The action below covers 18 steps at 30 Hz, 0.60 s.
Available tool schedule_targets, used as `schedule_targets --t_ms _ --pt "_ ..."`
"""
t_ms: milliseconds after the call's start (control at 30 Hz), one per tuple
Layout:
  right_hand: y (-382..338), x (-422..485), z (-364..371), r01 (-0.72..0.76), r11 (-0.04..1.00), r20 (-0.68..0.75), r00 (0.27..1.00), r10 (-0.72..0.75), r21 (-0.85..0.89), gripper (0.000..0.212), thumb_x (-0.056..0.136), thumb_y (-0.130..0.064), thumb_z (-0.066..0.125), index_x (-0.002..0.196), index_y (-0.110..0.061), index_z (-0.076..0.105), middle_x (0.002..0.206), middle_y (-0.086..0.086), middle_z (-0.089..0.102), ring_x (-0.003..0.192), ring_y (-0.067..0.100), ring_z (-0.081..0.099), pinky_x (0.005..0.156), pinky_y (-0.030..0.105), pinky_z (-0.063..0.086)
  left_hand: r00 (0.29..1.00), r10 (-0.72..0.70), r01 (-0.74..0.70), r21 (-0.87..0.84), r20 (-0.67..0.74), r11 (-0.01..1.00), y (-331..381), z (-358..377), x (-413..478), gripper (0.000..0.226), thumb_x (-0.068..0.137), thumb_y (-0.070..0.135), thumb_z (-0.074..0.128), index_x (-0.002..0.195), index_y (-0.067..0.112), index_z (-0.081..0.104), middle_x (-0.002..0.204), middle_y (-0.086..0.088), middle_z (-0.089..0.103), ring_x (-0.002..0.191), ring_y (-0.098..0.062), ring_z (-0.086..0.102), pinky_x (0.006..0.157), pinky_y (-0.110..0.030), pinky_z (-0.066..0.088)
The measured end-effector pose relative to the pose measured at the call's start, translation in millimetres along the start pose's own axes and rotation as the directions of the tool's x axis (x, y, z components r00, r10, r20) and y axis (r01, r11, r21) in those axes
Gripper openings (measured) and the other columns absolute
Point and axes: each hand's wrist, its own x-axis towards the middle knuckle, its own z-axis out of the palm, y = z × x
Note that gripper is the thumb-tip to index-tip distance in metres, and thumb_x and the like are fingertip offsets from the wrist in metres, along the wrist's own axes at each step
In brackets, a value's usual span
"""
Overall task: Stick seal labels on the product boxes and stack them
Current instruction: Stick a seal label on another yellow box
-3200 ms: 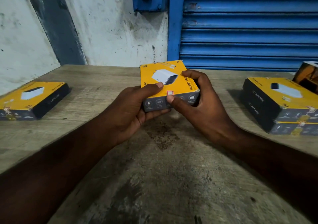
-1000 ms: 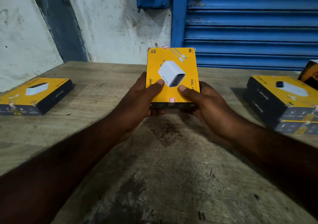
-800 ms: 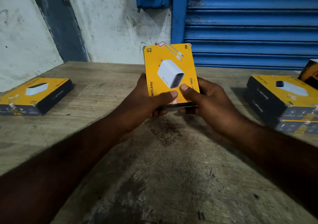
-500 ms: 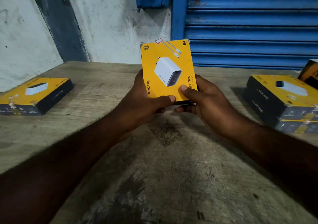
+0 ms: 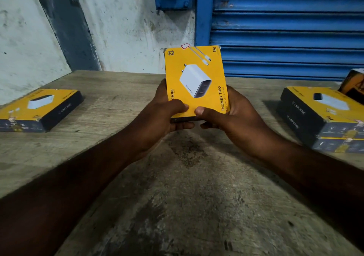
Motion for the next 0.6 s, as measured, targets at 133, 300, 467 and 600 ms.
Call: schedule_targets --t_ms 133,300,467,600 --pt "1.4 0.2 0.5 -0.017 1.0 -0.006 1.0 0.017 0.02 0.046 0.091 -0.006 0.07 0.134 -0.012 0.052 0.118 0.007 0.07 0.1 0.02 0.071 0.075 0.032 0.061 1.0 -0.013 0.013 -0.047 0.014 0.999 0.8 1.1 -1.6 0.073 0.073 0.018 0.054 0.145 0.021 0.041 0.135 -0.009 0.061 0.088 -0.02 0.072 0.07 -0.03 0.06" --pt "1.5 0.3 0.4 -0.024 1.0 0.004 1.0 0.024 0.02 0.044 0.094 -0.007 0.067 0.135 -0.013 0.051 0.119 0.006 0.07 0.1 0.019 0.07 0.081 0.035 0.06 1.0 0.006 -0.006 -0.022 0.011 1.0 0.6 0.4 -0.9 0.076 0.073 0.017 0.057 0.146 0.023 0.038 0.135 -0.007 0.062 0.088 -0.017 0.073 0.068 -0.028 0.059" --pt "0.3 2.4 -0.4 -0.04 0.999 0.037 0.999 0.039 0.026 0.038 0.099 -0.005 0.059 0.135 -0.011 0.05 0.122 0.013 0.068 0.101 0.02 0.068 0.079 0.031 0.058 1.0 0.02 -0.02 0.049 -0.002 0.999 -2.7 -0.7 0.3 0.08 0.074 0.018 0.065 0.148 0.028 0.035 0.132 -0.002 0.064 0.1 -0.019 0.071 0.071 -0.027 0.057" --pt "-3.4 4.3 1.1 -0.092 0.977 0.058 0.995 0.082 0.194 0.038 0.099 -0.007 0.053 0.137 -0.008 0.05 0.127 0.017 0.065 0.095 0.018 0.064 0.074 0.031 0.056 0.999 0.04 -0.037 0.106 -0.024 0.994 -2.9 0.2 -1.8 0.084 0.075 0.022 0.074 0.148 0.03 0.033 0.133 0.004 0.063 0.112 -0.02 0.068 0.075 -0.03 0.057"
